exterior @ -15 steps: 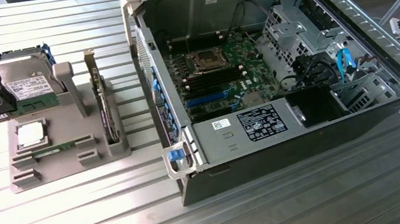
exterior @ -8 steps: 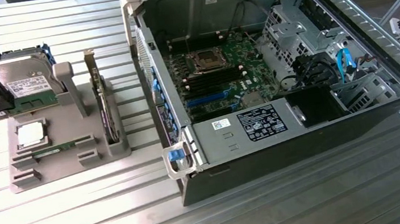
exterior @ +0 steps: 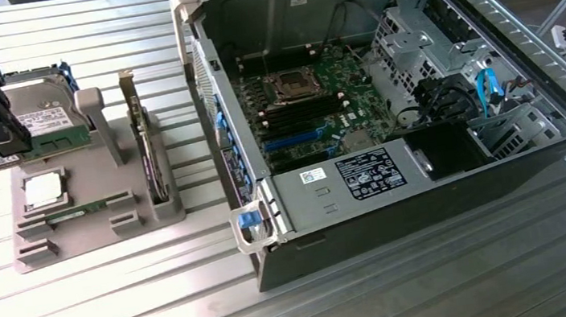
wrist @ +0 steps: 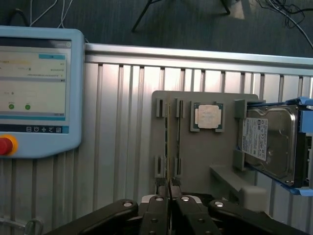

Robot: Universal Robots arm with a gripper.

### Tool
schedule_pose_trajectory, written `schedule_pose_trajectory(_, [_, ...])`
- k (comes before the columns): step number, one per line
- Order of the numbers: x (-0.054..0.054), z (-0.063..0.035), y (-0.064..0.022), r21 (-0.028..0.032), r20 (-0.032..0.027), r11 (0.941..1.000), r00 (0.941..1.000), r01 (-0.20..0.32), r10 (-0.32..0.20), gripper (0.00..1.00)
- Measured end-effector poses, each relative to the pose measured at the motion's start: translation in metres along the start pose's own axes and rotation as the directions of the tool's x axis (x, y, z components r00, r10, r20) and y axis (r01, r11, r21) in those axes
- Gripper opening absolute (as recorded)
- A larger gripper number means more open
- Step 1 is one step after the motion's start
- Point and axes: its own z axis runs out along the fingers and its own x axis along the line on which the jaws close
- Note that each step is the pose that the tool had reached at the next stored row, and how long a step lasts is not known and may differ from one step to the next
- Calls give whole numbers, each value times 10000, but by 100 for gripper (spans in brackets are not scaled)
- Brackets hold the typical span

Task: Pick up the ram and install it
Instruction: 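Pick up the ram and move it above insertion slot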

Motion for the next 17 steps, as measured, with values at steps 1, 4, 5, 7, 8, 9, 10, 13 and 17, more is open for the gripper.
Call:
schedule_pose_trajectory(1, [1,0,-25,0,0,10000,10000,0,0,12])
schedule_pose_trajectory(4, [6,-2,-112,-2,1,10000,10000,1,-1,12])
schedule_pose_trajectory(5, [8,-2,-149,-1,0,10000,10000,1,-1,12])
schedule_pose_trajectory(7, [12,-3,-226,-1,1,10000,10000,0,0,12])
schedule_pose_trajectory(8, [13,-3,-245,-1,1,10000,10000,0,0,12])
schedule_pose_trajectory(9, [15,-3,-264,0,1,10000,10000,0,0,12])
schedule_pose_trajectory(10, [15,-4,-283,-1,0,10000,10000,0,0,12])
schedule_pose_trajectory(13, [19,-4,-353,0,1,10000,10000,0,0,12])
schedule_pose_trajectory(17, [26,-6,-468,-1,1,10000,10000,0,0,12])
